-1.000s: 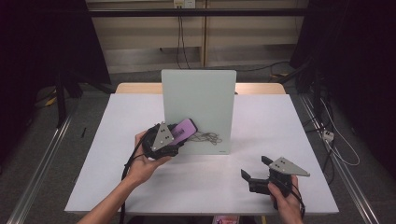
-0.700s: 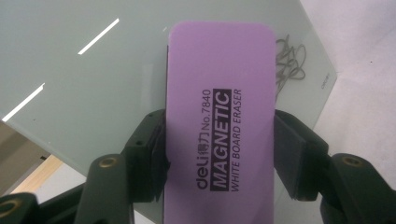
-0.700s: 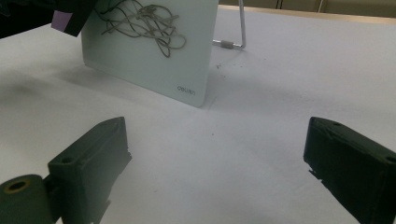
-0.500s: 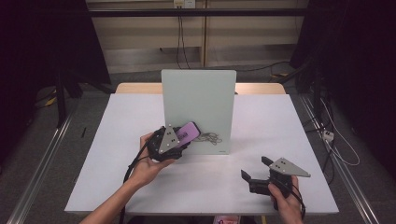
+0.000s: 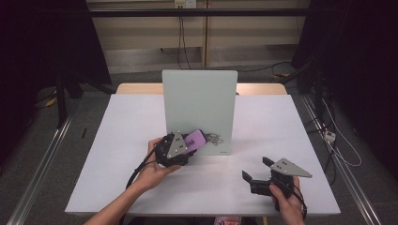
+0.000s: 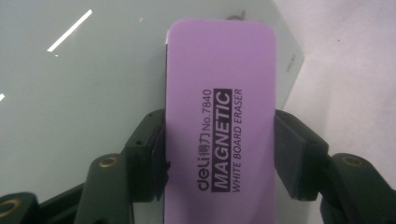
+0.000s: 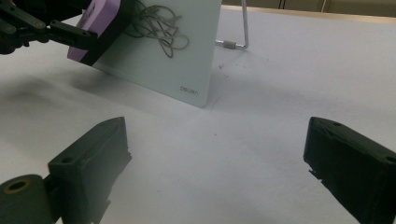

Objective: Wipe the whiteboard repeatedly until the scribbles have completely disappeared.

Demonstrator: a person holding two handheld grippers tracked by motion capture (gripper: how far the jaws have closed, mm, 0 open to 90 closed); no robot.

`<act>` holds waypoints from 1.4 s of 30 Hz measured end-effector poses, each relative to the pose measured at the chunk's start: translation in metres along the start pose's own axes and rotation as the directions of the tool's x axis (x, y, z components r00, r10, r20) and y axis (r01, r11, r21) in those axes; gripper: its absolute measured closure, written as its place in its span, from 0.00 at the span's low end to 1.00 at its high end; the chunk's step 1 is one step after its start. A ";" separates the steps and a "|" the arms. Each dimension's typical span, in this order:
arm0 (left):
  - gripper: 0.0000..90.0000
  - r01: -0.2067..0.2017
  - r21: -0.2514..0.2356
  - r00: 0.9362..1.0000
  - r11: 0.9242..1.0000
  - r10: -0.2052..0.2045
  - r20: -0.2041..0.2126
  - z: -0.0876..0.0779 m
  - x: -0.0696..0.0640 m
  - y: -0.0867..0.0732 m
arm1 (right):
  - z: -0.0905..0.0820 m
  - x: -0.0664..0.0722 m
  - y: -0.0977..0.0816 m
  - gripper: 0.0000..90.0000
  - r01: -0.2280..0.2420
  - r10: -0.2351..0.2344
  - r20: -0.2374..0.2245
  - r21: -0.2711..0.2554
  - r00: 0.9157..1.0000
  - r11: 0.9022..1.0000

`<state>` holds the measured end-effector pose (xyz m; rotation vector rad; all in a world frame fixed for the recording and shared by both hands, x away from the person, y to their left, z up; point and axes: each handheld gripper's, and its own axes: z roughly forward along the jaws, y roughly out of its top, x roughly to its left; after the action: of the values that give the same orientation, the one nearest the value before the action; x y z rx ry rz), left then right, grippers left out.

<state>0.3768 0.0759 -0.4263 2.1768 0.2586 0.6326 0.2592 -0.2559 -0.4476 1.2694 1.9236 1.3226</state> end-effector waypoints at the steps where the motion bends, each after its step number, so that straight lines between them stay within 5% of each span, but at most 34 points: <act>1: 0.46 -0.006 0.003 1.000 1.000 0.006 0.004 0.001 -0.001 0.000 | 0.000 0.000 0.000 0.07 -0.001 0.001 0.001 0.000 1.000 1.000; 13: 0.46 -0.020 0.021 0.999 1.000 0.019 0.042 0.007 -0.005 -0.001 | -0.001 0.000 0.000 0.07 -0.005 0.005 0.005 0.000 1.000 1.000; 30: 0.46 0.078 -0.096 0.994 0.992 -0.085 -0.069 -0.030 0.040 0.009 | -0.004 -0.001 -0.002 0.07 -0.004 0.004 0.017 0.000 1.000 1.000; 42: 0.46 0.032 -0.042 0.999 0.999 -0.033 -0.031 -0.011 0.021 0.009 | -0.003 -0.001 -0.002 0.07 -0.002 0.002 0.017 0.001 1.000 1.000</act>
<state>0.3886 0.0854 -0.4061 2.1204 0.2944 0.6487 0.2564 -0.2585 -0.4477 1.2789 1.9120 1.3079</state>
